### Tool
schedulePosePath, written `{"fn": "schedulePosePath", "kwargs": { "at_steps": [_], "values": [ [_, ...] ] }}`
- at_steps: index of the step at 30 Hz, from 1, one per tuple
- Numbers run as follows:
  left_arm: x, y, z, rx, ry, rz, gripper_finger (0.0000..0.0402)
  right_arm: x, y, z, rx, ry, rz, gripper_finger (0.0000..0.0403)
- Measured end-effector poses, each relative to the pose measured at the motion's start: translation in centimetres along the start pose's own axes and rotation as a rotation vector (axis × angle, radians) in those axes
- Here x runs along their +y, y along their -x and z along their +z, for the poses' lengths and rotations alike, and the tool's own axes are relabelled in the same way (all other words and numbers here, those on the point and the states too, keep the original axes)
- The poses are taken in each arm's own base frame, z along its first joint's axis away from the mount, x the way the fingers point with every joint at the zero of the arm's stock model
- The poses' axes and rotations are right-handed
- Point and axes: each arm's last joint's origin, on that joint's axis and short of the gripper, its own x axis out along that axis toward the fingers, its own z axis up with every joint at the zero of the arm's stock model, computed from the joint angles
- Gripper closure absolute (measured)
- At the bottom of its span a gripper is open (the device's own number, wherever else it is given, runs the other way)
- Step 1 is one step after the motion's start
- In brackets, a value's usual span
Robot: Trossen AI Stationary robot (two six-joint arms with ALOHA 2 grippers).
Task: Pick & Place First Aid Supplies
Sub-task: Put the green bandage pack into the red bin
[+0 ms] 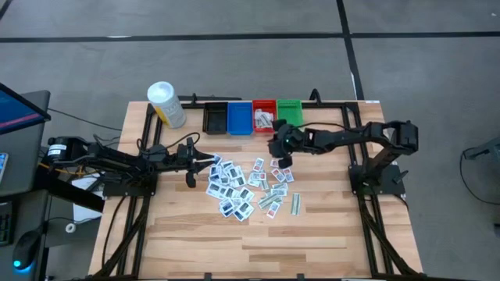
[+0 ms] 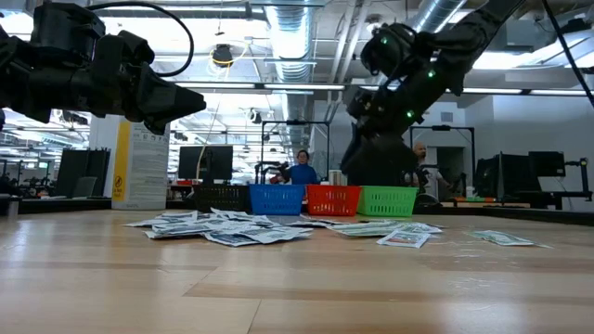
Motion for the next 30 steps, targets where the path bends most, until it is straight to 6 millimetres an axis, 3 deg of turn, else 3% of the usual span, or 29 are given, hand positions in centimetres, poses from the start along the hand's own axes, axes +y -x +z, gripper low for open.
{"fn": "schedulePosePath", "kwargs": {
  "at_steps": [7,17,23,30],
  "values": [
    [0.0,0.0,0.0,-0.001,0.001,0.000,0.0309,-2.7,-1.5,-1.6,-0.002,0.005,-0.111,0.0398],
    [0.0,0.0,0.0,-0.001,0.002,0.000,0.0309,-7.4,-1.3,-5.0,0.044,-0.197,-0.348,0.0399],
    [0.0,0.0,0.0,-0.001,0.003,0.000,0.0309,-6.9,-1.3,-4.4,0.033,-0.235,-0.336,0.0401],
    [0.0,0.0,0.0,0.001,0.003,0.000,0.0309,-3.5,-0.6,-1.7,0.017,-0.203,-0.202,0.0402]
  ]
}}
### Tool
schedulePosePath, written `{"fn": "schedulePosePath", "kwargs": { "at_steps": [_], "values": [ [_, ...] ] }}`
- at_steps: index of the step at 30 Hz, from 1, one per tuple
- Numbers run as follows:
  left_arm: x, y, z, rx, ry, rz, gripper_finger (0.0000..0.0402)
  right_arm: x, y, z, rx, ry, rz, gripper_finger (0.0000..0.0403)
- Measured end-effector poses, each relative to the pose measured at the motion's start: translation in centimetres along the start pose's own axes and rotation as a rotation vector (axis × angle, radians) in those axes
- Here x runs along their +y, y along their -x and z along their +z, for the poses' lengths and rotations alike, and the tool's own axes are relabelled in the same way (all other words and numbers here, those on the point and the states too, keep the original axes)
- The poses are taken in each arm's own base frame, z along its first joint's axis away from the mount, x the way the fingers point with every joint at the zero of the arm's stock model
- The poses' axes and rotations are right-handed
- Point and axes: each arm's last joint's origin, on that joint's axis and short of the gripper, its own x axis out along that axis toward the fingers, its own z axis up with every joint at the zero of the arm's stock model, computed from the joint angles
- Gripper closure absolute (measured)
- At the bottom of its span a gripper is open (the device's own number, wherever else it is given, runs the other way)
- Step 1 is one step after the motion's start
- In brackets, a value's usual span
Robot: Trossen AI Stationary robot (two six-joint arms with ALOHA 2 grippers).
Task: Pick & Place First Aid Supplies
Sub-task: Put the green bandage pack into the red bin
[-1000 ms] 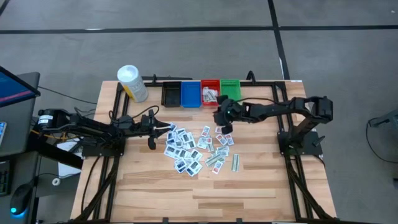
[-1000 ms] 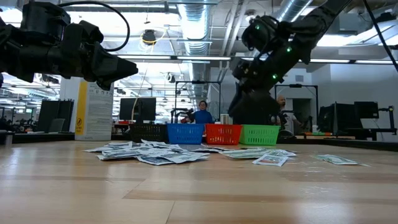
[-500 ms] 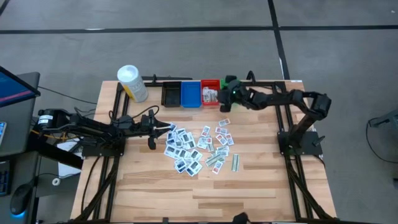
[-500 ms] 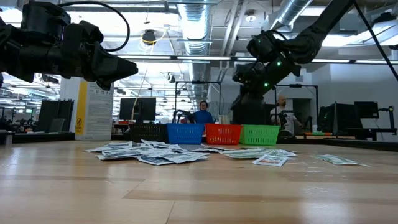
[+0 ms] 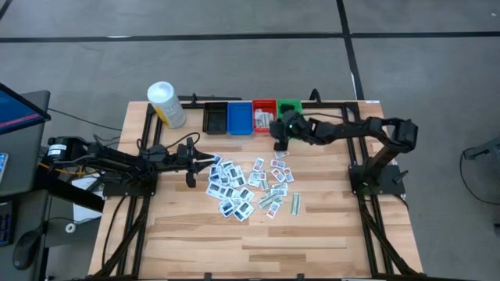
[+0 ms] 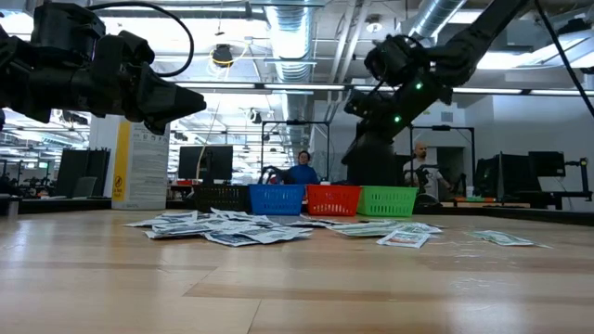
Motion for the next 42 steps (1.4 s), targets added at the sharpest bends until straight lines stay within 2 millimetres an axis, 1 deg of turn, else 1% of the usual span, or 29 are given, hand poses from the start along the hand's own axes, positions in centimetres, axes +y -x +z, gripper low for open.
{"fn": "schedulePosePath", "kwargs": {
  "at_steps": [4,9,12,16,20,24,29,35,42],
  "values": [
    [0.0,0.0,0.0,0.000,0.000,0.000,0.0309,2.6,2.2,1.1,0.026,0.041,0.120,0.0402],
    [0.0,0.0,0.0,0.000,0.000,0.000,0.0309,5.7,6.1,1.7,0.091,0.099,0.311,0.0403],
    [0.0,0.0,0.0,0.000,0.000,0.000,0.0309,7.5,8.6,1.4,0.076,0.088,0.415,0.0403],
    [0.0,0.0,0.0,0.000,0.000,0.000,0.0309,9.6,11.4,0.0,0.059,0.031,0.474,0.0403],
    [0.0,0.0,0.0,0.000,0.000,0.000,0.0309,11.2,13.2,-1.9,0.059,-0.077,0.518,0.0403],
    [0.0,0.0,0.0,0.000,0.000,0.000,0.0309,12.4,13.7,-3.0,0.069,-0.178,0.539,0.0403],
    [0.0,0.0,0.0,0.000,0.000,0.000,0.0309,13.1,13.3,-3.5,0.117,-0.218,0.505,0.0403],
    [0.0,0.0,0.0,0.000,0.005,0.000,0.0309,13.7,12.6,-3.5,0.129,-0.235,0.504,0.0403],
    [0.0,0.0,0.0,-0.001,0.004,0.000,0.0309,13.7,12.8,-3.0,0.082,-0.262,0.520,0.0397]
  ]
}}
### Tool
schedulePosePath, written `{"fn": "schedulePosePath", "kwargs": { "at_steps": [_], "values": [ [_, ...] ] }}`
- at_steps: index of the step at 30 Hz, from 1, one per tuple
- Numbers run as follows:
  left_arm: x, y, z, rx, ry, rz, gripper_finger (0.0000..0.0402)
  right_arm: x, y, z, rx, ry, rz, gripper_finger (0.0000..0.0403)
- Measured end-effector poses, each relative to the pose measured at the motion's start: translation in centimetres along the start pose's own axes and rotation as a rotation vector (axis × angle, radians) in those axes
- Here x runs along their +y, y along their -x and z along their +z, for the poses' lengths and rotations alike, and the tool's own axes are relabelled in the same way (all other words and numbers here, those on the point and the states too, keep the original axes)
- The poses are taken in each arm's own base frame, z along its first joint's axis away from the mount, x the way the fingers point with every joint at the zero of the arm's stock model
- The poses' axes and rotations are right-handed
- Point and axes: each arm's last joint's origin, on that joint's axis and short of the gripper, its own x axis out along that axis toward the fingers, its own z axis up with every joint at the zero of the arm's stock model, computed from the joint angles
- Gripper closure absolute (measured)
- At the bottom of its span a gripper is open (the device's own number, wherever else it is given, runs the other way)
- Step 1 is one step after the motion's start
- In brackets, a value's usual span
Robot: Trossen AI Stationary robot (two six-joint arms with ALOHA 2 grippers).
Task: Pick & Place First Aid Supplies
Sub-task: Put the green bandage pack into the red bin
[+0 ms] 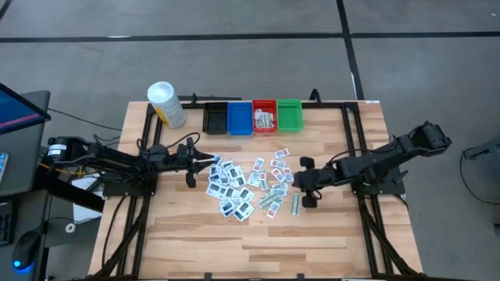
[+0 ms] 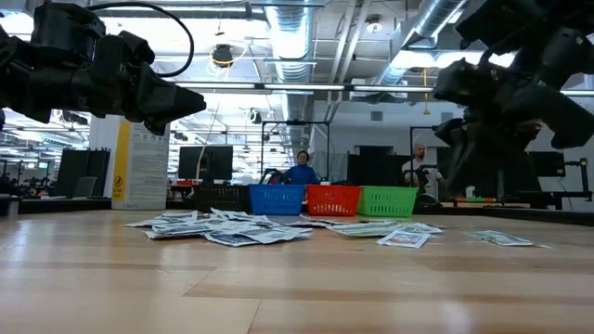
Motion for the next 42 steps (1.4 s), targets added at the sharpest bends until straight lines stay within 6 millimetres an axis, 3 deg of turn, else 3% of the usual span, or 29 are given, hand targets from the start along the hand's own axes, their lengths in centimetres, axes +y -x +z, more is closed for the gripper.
{"fn": "schedulePosePath", "kwargs": {
  "at_steps": [13,19,32,42],
  "values": [
    [0.0,0.0,0.1,-0.006,-0.015,-0.001,0.0309,2.5,0.6,-0.4,-0.005,0.090,0.097,0.0310],
    [0.0,0.0,0.1,-0.013,-0.015,-0.001,0.0309,2.8,0.1,-0.7,0.014,0.104,0.090,0.0305],
    [0.0,0.0,0.1,-0.014,-0.008,-0.001,0.0309,2.7,-3.6,-2.2,0.163,0.090,0.020,0.0305],
    [0.0,0.0,0.1,-0.013,-0.008,-0.001,0.0309,2.7,-3.8,-2.5,0.199,0.103,0.065,0.0313]
  ]
}}
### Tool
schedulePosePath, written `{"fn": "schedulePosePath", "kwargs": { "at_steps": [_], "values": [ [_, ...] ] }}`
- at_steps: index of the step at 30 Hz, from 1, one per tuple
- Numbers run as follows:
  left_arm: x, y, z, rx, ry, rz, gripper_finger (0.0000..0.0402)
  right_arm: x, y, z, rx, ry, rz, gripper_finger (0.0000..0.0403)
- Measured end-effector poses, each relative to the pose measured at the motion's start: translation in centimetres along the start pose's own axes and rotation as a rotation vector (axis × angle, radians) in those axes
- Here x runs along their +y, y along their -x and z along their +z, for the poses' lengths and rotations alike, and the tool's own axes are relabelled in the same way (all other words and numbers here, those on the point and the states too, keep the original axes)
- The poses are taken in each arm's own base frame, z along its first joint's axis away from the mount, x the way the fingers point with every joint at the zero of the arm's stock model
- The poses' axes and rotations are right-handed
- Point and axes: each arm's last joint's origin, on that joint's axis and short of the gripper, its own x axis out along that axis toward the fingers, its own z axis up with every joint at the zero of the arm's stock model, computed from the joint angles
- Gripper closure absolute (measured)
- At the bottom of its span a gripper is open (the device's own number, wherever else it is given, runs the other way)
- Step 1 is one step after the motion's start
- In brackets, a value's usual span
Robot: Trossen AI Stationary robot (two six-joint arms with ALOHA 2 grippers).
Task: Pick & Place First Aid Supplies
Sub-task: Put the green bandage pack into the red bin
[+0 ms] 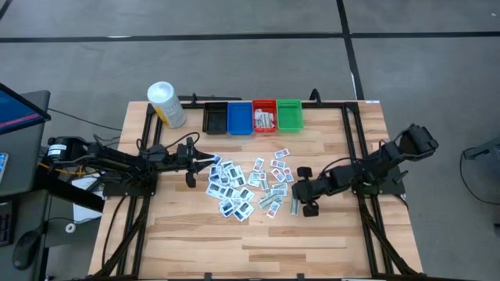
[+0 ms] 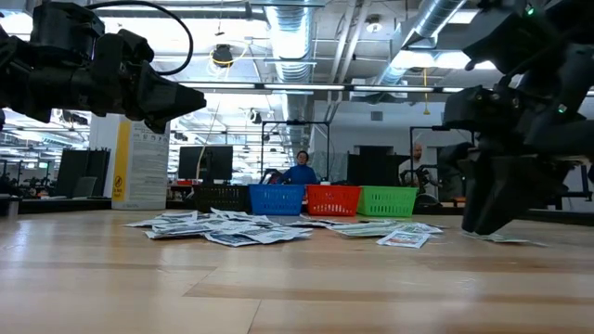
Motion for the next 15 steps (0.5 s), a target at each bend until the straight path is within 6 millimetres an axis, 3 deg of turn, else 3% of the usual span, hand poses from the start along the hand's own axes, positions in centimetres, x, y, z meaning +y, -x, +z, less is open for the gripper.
{"fn": "schedulePosePath", "kwargs": {
  "at_steps": [9,15],
  "values": [
    [0.0,0.0,0.0,0.000,0.000,0.000,0.0309,-1.0,-0.2,0.0,0.022,-0.009,0.056,0.0394],
    [0.0,0.0,0.0,0.000,0.000,0.000,0.0309,-1.4,-0.2,0.1,0.022,-0.005,0.058,0.0395]
  ]
}}
